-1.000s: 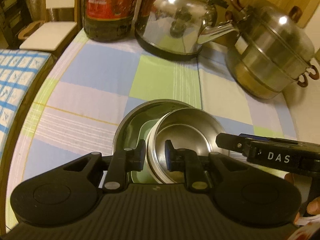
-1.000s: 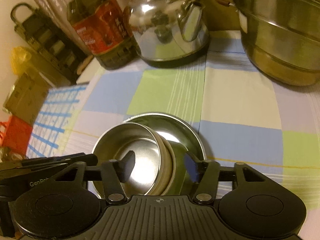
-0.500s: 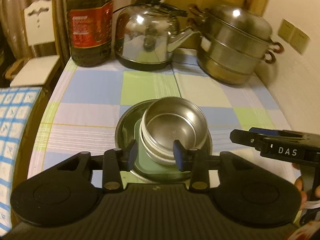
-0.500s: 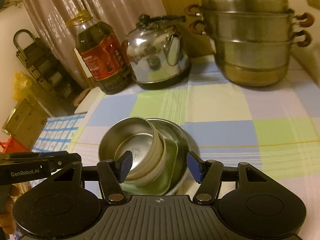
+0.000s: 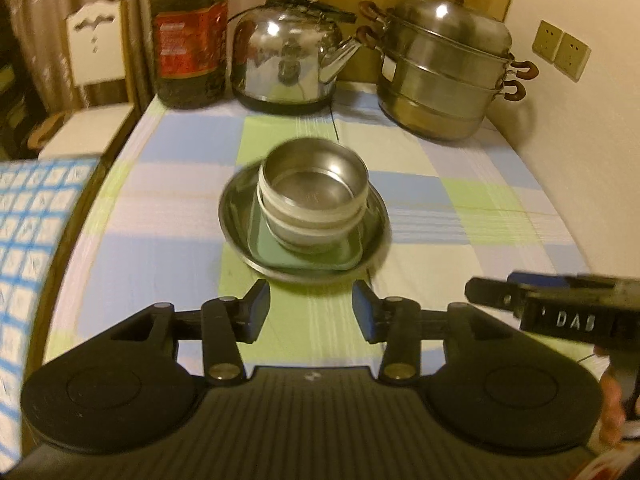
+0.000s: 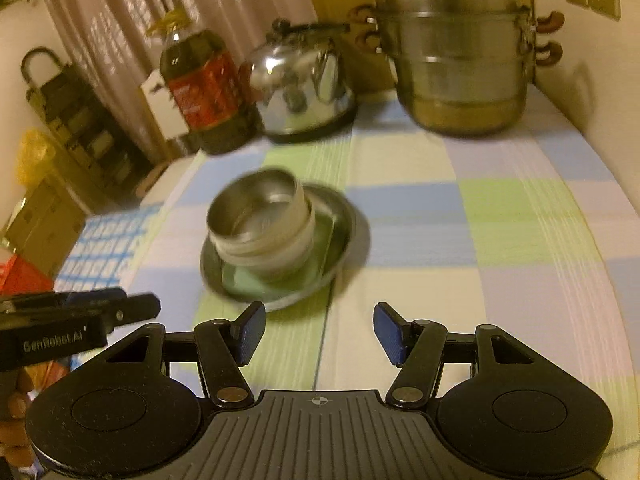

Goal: Organize plates and bowls

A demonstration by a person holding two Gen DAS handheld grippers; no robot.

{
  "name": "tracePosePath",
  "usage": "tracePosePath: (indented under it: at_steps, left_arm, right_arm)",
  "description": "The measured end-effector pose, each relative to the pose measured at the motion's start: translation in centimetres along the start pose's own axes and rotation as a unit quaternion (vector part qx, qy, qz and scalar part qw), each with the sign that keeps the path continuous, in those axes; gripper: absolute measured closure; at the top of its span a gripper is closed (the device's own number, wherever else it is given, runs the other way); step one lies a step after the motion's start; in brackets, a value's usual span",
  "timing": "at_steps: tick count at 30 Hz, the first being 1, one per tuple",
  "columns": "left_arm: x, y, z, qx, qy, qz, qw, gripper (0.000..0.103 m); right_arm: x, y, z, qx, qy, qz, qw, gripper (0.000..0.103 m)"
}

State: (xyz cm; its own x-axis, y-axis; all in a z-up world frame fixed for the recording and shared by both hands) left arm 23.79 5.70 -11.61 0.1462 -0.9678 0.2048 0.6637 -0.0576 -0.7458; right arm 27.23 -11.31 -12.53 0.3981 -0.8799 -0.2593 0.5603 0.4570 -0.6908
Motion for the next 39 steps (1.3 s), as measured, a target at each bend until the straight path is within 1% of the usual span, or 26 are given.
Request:
tracePosePath:
  at_steps: [2,4,8,10,15,20,26,30,39]
  left_arm:
    - [0.7,-0.7,-1.1,-0.007,-0.015,-0.002,0.9999,0.062]
    - [1.6,-1.7,-2.3,-0.005,-0.019,0.002,0.9998,0.063]
    - [3.3,-3.8,-4.8,0.008,-0.006,0.032,0.9994,0.062]
    - [4.1,-4.9,-6.5,0.008,-0.003,0.045,0.999,0.062]
    - [6.1,-7.2,-9.9,-0.002,-0.012,0.045,0.9989,0.062]
    - [7.7,-8.8,-12.6,-0.013,-0.016,0.044,0.9988,0.062]
    - [8.7,-10.5,-14.7,-0.016,-0.011,0.05,0.9985,0.062]
    - [9.2,-11.3,-15.2,-0.013,-0.006,0.046,0.9988,0.062]
    - [9.5,-12.1,-15.9,-0.006,0.006,0.03,0.9995,0.062]
  right_arm:
    - [0.3,-0.8,-1.1,-0.009,0.001,0.003,1.0,0.043]
    - [0.6,-1.7,-2.1,-0.013,-0.007,0.002,1.0,0.043]
    - [1.0,-3.8,-4.2,-0.014,-0.026,0.005,1.0,0.043]
    - [1.1,-5.0,-5.4,-0.015,-0.027,0.011,0.999,0.043]
    - [1.7,-8.3,-8.3,-0.014,-0.032,0.016,0.999,0.043]
    - [2.0,-11.1,-10.9,-0.016,-0.031,0.021,0.999,0.043]
    - [2.2,-13.8,-12.4,-0.009,-0.026,0.027,0.999,0.043]
    - [2.1,-14.9,-13.0,-0.002,-0.025,0.027,0.999,0.043]
    - [1.5,-15.3,-13.7,-0.004,-0.024,0.019,1.0,0.043]
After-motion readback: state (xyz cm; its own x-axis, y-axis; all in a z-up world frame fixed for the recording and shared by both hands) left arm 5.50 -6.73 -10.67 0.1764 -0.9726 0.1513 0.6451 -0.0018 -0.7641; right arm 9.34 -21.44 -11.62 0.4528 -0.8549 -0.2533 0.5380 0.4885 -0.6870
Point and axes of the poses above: each gripper's, at about its wrist camera, not at the fingertips, and y roughly the way its jaws point, x to its right, z to its top, the point moved 9 cm from there along y, roughly the way its jaws point, and after that the axes turned 8 degrees about -y, right-handed, at the moved point
